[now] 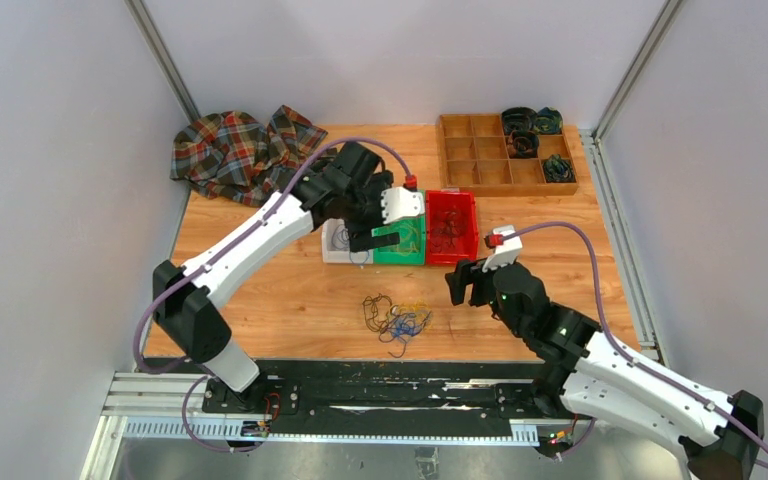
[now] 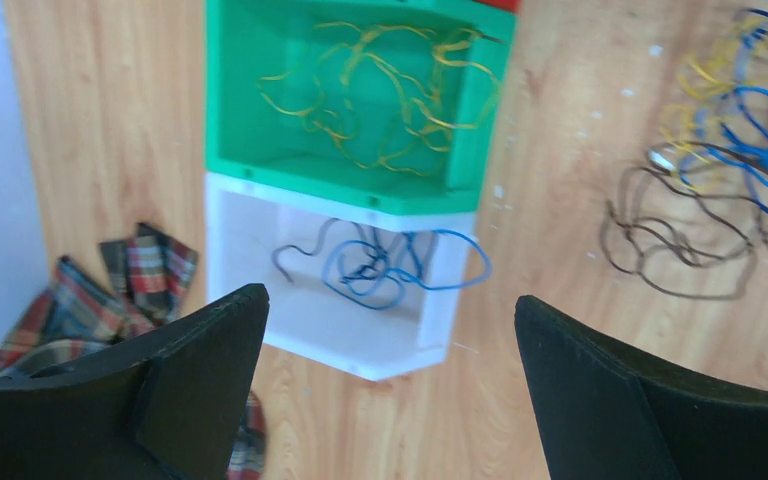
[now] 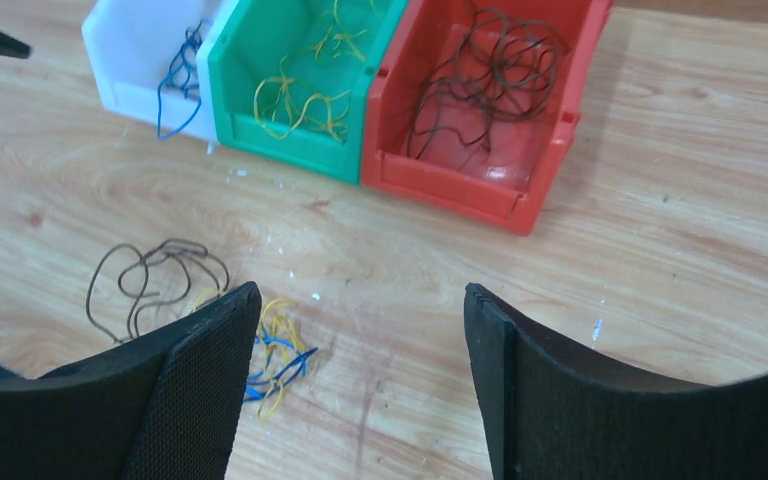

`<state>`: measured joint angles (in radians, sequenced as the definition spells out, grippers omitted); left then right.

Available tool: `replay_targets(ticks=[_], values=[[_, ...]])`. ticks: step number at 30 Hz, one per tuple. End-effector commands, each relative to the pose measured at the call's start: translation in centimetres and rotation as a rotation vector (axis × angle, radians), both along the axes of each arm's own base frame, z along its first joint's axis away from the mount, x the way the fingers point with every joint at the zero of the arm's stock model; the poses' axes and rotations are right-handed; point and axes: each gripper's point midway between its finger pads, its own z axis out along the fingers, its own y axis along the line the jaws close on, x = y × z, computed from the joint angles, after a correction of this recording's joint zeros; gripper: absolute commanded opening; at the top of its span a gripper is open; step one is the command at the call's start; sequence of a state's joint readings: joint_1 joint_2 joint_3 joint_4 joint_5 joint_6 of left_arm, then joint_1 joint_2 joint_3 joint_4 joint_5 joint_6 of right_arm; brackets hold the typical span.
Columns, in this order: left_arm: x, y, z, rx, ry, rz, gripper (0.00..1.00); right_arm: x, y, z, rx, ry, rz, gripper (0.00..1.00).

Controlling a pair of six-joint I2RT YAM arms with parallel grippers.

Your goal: Untangle the cables

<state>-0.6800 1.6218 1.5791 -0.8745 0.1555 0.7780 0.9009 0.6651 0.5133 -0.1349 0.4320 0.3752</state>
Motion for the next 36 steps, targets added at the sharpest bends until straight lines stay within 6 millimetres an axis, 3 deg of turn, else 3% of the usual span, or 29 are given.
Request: replay_targets(ticks=[1,5,9,11,14,17,19,24,28,33,36], values=[[-4.2,0.8,-0.8,-0.058,0.113,-0.045,0.98,-0.9,1.3,0.3,-0.022,0.077,0.085,0.74],[-7.8,1.5,-2.5,-0.093,0.208,-0.085,0.98,-1.4,2.3,0.1,-0.053,0.133,0.146,0.73],[-8.6,2.3,-2.7,-0.112,0.235,-0.050,0.98,0.3,5.0,1.2,-0.052,0.110,0.188,0.70],[-8.4,2.9,-2.2,-0.143,0.244,-0.014,0.98,1.2,7.5,1.2,-0.039,0.134,0.255,0.68],[-7.1,4.4,-1.3,-0.197,0.252,0.067,0.98,2.7,9.9,-0.9,-0.053,0.264,0.321,0.66],[-5.9,6.4,-0.8,-0.233,0.243,0.127,0.98,4.2,11.0,-3.4,-0.094,0.415,0.342,0.66],[-5.4,7.4,-0.4,-0.264,0.250,0.164,0.98,5.2,11.9,-4.0,-0.105,0.464,0.366,0.66],[-6.0,7.4,0.1,-0.305,0.269,0.132,0.98,8.0,12.6,-6.3,-0.160,0.507,0.339,0.63],[-7.4,6.7,1.1,-0.344,0.296,0.055,0.98,10.3,12.6,-7.1,-0.180,0.507,0.294,0.51],[-6.9,6.7,1.3,-0.336,0.279,0.044,0.98,12.9,12.4,-7.8,-0.224,0.525,0.238,0.16],[-7.0,6.6,1.4,-0.339,0.267,0.024,0.98,14.1,12.7,-7.9,-0.242,0.511,0.223,0.10]])
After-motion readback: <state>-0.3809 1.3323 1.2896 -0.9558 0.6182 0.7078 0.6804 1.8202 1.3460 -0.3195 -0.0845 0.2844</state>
